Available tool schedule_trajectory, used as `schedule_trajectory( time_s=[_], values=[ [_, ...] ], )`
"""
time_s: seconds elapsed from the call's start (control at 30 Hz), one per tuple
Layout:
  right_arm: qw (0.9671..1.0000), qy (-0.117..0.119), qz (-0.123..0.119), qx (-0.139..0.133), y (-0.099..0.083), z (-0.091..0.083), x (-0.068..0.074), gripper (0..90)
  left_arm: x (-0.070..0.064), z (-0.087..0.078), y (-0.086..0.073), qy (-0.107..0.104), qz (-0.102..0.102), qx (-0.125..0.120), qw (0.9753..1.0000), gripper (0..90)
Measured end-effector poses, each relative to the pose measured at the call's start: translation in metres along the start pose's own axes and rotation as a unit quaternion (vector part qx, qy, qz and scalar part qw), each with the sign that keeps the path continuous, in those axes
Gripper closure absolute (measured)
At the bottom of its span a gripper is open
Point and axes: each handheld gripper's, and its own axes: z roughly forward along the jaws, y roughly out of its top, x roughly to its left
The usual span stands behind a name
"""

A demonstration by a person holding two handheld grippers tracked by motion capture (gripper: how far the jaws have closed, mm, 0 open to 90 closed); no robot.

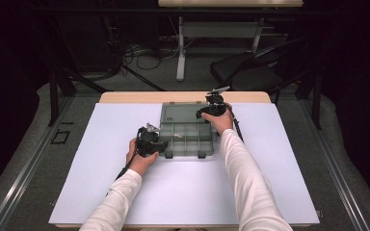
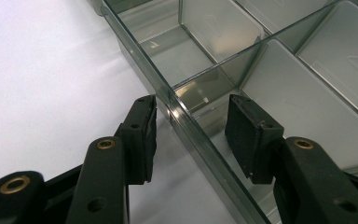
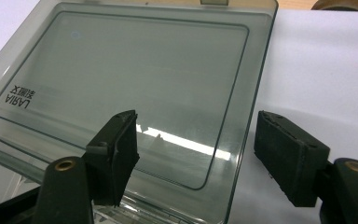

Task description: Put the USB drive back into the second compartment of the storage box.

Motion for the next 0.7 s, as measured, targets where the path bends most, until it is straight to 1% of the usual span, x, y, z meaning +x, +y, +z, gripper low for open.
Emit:
schedule_trajectory(
  time_s=[0.07,0.17,0.2,0.23,0.37,0.47,0.5,0.53,0.57,0.63,0.7],
  values=[
    [1.0,-0.002,0.002,0.005,-0.0007,0.0005,0.0001,29.5,0.0,0.0,0.0,0.0,0.0,0.0,1.0,53.1],
    [1.0,0.007,0.006,0.002,-0.0026,0.0025,-0.0006,29.6,-0.0001,0.0,0.0,0.001,-0.001,0.0,1.0,53.2],
    [0.9999,0.003,0.007,0.008,-0.0026,0.0022,-0.0002,29.7,-0.0001,0.0,0.0,0.001,-0.001,0.0,1.0,53.2],
    [1.0,0.008,0.006,0.002,-0.0034,0.0033,-0.0009,29.7,-0.0002,0.0,0.0,0.001,-0.001,0.0,1.0,53.2],
    [0.9999,0.006,0.009,0.007,-0.0035,0.0033,-0.0013,29.8,-0.0002,0.0001,0.0,0.001,-0.001,-0.001,1.0,53.2],
    [0.9999,0.008,0.01,0.005,-0.0035,0.004,-0.0019,29.7,-0.0001,0.0,0.0,0.001,-0.001,0.0,1.0,53.3],
    [0.9998,0.012,0.013,0.003,-0.0036,0.0044,-0.0022,29.8,-0.0001,0.0,0.0,0.001,-0.001,0.0,1.0,53.3],
    [0.9999,0.008,0.013,0.008,-0.0033,0.004,-0.0023,29.8,-0.0001,0.0,0.0,0.001,-0.001,0.0,1.0,53.3],
    [0.9998,0.008,0.014,0.009,-0.0033,0.0041,-0.0026,29.8,-0.0001,0.0,0.0,0.001,-0.001,0.0,1.0,53.3],
    [0.9997,0.015,0.018,0.001,-0.0039,0.0055,-0.0031,29.7,-0.0002,0.0001,0.0,0.001,-0.002,-0.001,1.0,53.3],
    [0.9997,0.014,0.018,0.006,-0.0036,0.0054,-0.0033,29.7,-0.0001,0.0001,-0.0001,0.001,-0.002,-0.001,1.0,53.4]
  ],
)
